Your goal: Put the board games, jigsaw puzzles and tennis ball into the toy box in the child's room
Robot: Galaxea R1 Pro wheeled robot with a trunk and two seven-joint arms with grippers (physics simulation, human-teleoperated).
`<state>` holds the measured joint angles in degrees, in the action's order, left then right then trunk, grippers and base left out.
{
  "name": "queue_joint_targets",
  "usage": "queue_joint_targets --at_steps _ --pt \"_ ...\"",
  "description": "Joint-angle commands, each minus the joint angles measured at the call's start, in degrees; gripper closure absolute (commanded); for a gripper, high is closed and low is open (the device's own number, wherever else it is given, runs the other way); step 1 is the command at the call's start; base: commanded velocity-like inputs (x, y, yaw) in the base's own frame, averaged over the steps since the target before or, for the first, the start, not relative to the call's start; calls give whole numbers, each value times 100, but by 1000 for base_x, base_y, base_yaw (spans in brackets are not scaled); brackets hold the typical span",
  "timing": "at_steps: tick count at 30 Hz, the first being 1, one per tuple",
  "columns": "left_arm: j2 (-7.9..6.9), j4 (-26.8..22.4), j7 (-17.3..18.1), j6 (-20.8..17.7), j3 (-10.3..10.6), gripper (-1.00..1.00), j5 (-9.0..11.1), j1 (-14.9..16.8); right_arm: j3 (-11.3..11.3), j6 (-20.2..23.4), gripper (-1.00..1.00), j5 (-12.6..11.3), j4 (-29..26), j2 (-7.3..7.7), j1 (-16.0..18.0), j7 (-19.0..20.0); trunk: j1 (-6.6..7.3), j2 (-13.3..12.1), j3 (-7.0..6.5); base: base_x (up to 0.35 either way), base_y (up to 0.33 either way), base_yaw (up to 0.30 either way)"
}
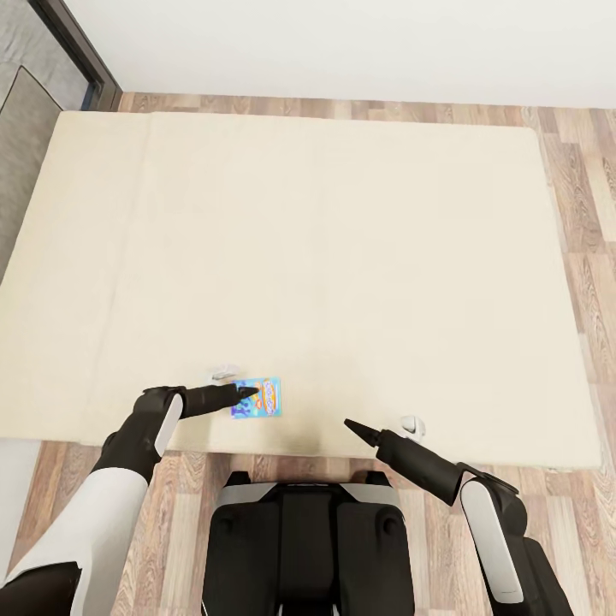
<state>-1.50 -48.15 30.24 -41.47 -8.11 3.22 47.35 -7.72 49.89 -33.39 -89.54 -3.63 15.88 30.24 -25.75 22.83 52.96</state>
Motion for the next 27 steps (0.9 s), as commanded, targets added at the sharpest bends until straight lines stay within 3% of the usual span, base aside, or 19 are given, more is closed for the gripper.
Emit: queue_joint_targets --at_steps 1,19,27 --pt "1 -2 -51 -50 -9 -100 35 2 -17 38 -100 5 -2 -6 3 26 -3 9 6 0 0 0" --pt "18 -1 -193 -54 -7 -100 39 2 -19 38 -100 -1 -2 -6 3 26 -3 9 6 0 -93 0" --pt "30 -1 -186 -54 -7 -100 39 3 -25 38 -100 -6 -2 -5 3 26 -3 9 6 0 -244 0"
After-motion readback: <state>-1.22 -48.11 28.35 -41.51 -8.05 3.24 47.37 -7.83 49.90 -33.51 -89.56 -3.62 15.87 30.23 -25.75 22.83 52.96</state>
